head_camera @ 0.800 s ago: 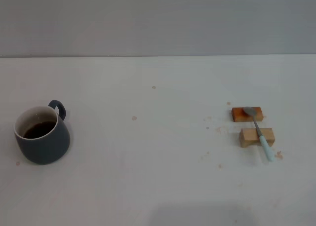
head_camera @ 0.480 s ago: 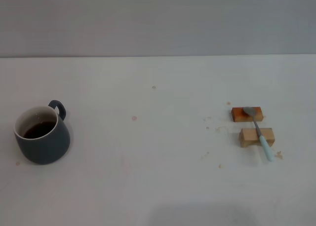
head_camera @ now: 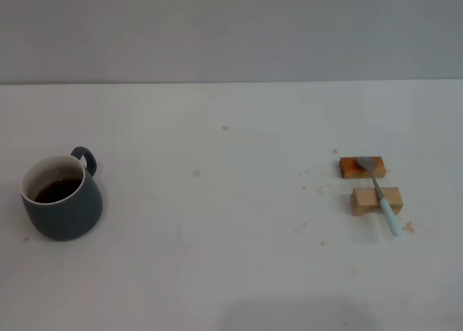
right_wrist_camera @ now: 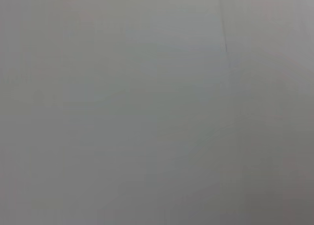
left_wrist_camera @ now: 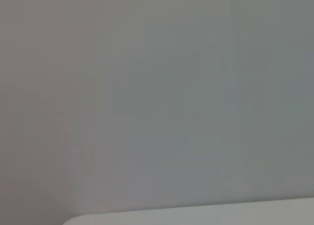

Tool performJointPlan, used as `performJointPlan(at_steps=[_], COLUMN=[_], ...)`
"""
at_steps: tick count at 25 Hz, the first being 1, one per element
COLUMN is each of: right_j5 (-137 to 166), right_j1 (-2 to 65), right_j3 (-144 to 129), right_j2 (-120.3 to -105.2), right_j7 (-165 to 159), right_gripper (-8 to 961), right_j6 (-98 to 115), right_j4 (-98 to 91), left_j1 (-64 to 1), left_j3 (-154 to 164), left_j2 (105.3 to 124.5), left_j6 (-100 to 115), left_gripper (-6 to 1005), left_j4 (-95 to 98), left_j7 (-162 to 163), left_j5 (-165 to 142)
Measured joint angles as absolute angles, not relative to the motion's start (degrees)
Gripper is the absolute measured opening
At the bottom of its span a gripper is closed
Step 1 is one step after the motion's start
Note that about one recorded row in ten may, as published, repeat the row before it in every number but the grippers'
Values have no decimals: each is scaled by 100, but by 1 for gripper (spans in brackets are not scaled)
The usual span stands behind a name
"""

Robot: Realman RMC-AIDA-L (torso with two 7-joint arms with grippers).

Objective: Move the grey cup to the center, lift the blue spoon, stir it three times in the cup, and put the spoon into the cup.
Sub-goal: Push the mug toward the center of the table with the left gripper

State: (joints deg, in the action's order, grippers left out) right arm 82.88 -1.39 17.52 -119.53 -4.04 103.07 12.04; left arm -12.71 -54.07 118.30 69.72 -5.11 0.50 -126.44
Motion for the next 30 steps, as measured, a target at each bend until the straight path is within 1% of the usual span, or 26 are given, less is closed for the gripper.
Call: performJointPlan(at_steps=[17,30], right_j5=[8288,8288], right_j1=[-180,-171], right_j3=[1771,1776], right_j2=[-11953,-11953], right_j7=[-404,-404], right_gripper=[775,775], right_j6=[10346,10365], right_j4=[1204,1204], left_j1=[-1458,-1464], left_j3=[-4767,-4350], left_j2=[11848,11842], left_j6=[6842,6831], left_gripper=[-2,-2], left_j4=[-534,-701], left_j7=[-86,-55], left_j5=[-12666,-12664])
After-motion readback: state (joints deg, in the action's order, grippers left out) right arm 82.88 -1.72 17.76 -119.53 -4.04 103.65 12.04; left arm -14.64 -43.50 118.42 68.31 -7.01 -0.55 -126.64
